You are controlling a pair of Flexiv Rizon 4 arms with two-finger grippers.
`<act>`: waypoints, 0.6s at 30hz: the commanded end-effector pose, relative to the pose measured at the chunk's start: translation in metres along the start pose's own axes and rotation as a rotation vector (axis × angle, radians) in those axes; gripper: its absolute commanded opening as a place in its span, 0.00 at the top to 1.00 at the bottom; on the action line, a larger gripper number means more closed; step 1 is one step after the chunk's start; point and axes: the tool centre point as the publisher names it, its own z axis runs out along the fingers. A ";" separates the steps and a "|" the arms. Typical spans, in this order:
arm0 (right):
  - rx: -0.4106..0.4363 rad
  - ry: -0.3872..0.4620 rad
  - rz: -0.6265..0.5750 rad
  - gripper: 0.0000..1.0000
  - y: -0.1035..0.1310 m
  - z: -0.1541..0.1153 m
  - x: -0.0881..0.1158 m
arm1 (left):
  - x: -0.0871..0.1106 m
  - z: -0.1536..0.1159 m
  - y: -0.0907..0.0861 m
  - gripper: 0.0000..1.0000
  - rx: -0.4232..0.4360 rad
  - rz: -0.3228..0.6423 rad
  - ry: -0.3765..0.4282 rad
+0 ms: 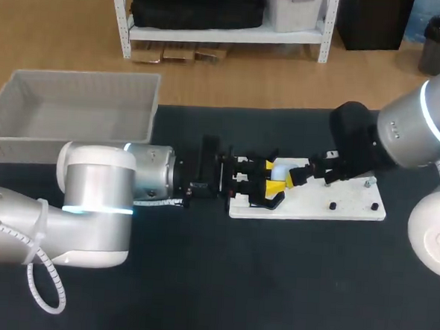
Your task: Pick up each earbud case from the left stands, insert the matching earbuds, close the lid, and place the case in the box.
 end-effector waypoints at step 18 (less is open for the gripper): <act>0.007 -0.035 0.008 0.00 0.001 -0.016 -0.012 | 0.001 0.000 -0.002 1.00 -0.003 0.003 -0.004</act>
